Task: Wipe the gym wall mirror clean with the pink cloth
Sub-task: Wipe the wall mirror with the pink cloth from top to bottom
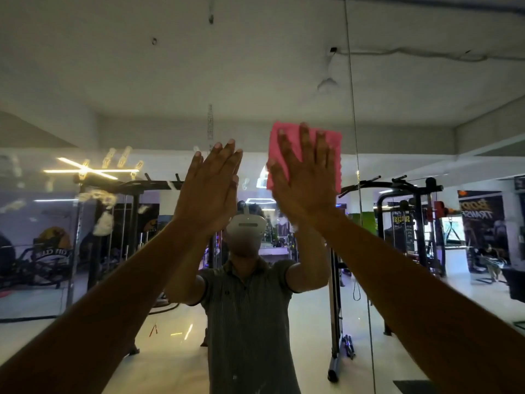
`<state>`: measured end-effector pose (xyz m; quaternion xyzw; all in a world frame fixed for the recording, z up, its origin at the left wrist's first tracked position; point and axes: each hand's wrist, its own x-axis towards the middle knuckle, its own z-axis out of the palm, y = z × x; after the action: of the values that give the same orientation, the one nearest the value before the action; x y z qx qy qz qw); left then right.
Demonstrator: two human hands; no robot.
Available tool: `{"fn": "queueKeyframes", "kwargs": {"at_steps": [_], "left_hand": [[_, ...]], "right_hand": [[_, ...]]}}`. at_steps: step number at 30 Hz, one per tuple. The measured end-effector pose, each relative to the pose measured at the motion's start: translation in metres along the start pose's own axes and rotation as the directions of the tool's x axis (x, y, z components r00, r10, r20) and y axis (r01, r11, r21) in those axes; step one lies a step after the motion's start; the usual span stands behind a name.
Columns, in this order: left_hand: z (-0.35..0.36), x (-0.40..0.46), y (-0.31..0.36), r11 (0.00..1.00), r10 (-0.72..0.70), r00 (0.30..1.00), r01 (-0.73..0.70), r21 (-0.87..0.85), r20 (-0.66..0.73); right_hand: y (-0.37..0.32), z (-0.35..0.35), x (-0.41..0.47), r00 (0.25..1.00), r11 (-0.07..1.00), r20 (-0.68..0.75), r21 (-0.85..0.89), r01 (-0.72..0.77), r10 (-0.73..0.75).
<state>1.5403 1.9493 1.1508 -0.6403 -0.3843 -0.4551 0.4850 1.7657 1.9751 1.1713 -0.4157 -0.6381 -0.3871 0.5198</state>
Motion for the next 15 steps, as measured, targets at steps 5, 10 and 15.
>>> {"fn": "queueKeyframes", "kwargs": {"at_steps": [5, 10, 15], "left_hand": [[-0.012, -0.002, 0.002, 0.998, 0.000, 1.000, -0.002, 0.061, 0.029], [0.007, 0.001, -0.001, 1.000, -0.025, 1.000, 0.025, 0.013, 0.019], [-0.013, -0.001, 0.005, 0.972, 0.014, 1.000, -0.017, 0.235, 0.014]], "right_hand": [[0.031, 0.008, -0.045, 0.958, 0.957, 0.059, -0.051, 0.284, -0.281], [0.015, 0.001, 0.008, 0.998, 0.999, -0.027, -0.015, 0.052, -0.052], [0.004, 0.015, -0.065, 0.965, 0.966, 0.050, -0.009, 0.259, -0.258]]}}
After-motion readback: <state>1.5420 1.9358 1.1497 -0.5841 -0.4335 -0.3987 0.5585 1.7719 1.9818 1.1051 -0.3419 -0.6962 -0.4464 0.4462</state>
